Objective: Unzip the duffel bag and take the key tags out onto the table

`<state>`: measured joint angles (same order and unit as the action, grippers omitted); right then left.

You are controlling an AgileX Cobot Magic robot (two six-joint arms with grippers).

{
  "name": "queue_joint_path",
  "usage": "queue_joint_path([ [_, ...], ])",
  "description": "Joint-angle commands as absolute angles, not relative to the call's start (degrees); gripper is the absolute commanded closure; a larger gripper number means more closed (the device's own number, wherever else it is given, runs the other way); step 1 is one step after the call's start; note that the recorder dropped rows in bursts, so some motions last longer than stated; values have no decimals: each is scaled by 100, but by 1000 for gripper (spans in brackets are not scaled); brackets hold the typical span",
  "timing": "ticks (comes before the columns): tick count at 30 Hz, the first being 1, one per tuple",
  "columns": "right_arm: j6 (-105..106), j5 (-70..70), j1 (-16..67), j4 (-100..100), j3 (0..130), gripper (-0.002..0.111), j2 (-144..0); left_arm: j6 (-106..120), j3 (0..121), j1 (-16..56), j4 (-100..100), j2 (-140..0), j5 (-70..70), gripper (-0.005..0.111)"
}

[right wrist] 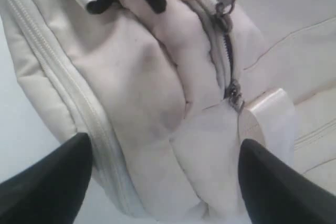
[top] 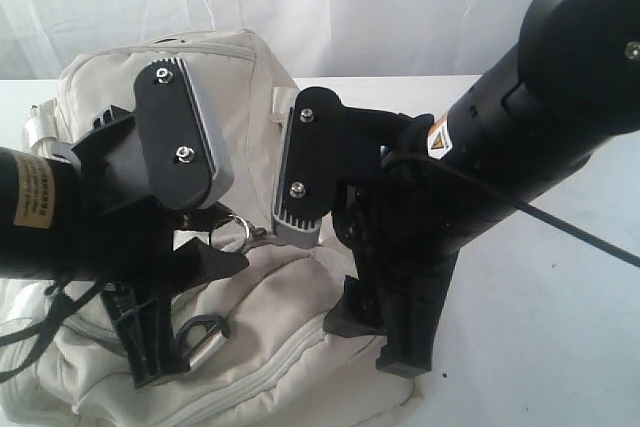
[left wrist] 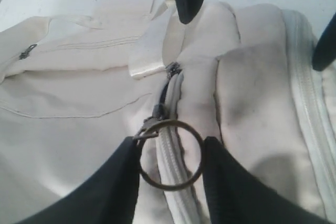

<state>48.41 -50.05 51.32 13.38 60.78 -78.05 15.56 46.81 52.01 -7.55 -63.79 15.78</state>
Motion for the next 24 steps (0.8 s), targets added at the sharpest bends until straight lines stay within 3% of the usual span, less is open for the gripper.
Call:
queue_joint_path([
  [1,4768,-4955,5148,1367,6049,36,-7790,1500,4681,5226,-713,-6115,2115,102],
  [16,4826,-4659,5148,2111,6049,36,-7790,1500,4681,5226,-727,-6061,3212,102],
  [24,6669,-4573,5285,2112,6049,36,-7790,1511,4681,5226,-739,-6061,3458,102],
])
